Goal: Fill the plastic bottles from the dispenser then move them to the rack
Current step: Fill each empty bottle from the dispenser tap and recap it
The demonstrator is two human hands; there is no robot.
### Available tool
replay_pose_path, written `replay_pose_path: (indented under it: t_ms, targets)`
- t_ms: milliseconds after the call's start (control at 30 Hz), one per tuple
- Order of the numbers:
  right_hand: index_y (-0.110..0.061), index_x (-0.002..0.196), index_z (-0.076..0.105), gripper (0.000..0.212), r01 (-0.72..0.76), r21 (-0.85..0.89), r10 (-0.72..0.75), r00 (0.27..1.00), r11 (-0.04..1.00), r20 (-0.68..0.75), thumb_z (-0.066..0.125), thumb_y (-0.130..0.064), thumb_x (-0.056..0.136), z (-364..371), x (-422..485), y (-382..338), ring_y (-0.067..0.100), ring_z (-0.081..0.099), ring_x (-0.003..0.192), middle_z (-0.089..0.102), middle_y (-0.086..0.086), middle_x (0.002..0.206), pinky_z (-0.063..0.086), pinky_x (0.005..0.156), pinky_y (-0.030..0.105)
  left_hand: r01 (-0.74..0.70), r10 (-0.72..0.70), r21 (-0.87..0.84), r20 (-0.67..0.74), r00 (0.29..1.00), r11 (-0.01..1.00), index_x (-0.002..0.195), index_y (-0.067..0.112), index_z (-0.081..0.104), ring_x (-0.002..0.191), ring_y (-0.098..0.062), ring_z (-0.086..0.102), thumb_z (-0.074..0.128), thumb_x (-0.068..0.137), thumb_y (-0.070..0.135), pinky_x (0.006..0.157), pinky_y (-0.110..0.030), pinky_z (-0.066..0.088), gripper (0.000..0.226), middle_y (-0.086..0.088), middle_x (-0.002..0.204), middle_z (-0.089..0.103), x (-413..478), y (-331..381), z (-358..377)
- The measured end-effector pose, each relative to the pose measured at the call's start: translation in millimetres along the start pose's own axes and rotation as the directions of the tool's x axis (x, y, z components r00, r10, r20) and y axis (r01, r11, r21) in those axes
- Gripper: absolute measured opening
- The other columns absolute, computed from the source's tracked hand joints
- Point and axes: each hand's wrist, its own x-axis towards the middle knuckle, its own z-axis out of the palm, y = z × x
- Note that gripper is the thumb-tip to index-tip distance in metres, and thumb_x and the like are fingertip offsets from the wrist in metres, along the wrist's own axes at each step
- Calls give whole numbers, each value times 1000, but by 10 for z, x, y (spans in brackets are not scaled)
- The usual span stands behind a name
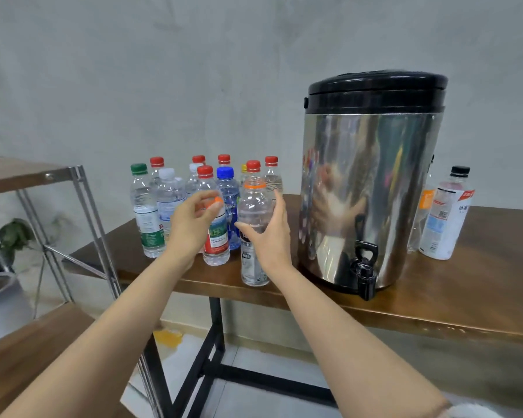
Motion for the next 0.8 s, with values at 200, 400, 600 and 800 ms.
replay_pose_path:
  t_ms: [200, 400, 600, 800]
  targets:
    - [-36, 155, -2, 116, -162, -297, 204, 972, 941, 115, 78, -56, 74, -6, -288, 388, 21, 41, 140, 25, -8, 161, 41, 106, 42, -46, 46, -2, -51, 998, 999, 122, 14, 64, 105, -11, 62, 67, 92, 22, 86, -16, 47, 31, 2, 114, 67, 87, 79, -6]
    - [-29, 155, -1, 99, -63, -512, 133, 986, 857, 101, 58, -67, 84, 58, -396, 592, 13, 48, 132, 42, -8, 151, 45, 97, 31, -119, 120, 25, -44, 992, 993, 119, 14, 67, 97, -7, 63, 69, 91, 21, 76, -8, 49, 30, 1, 110, 69, 210, 187, 57]
    - [-23, 154, 5, 96, -26, -583, 52, 998, 812, 29, 52, -71, 85, 158, -384, 613, 14, 57, 119, 54, -4, 136, 50, 91, 30, -191, 188, 73, 36, 981, 979, 116, 9, 69, 98, -13, 67, 73, 87, 20, 91, -24, 54, 31, -3, 106, 72, 363, 318, 142]
    - [-26, 154, 8, 96, -31, -558, 58, 998, 829, 32, 57, -70, 83, 145, -368, 630, 13, 53, 125, 51, -6, 141, 48, 95, 29, -248, 231, 171, 118, 966, 953, 119, 7, 68, 83, 4, 59, 71, 88, 17, 75, -1, 47, 33, 4, 102, 66, 480, 394, 280]
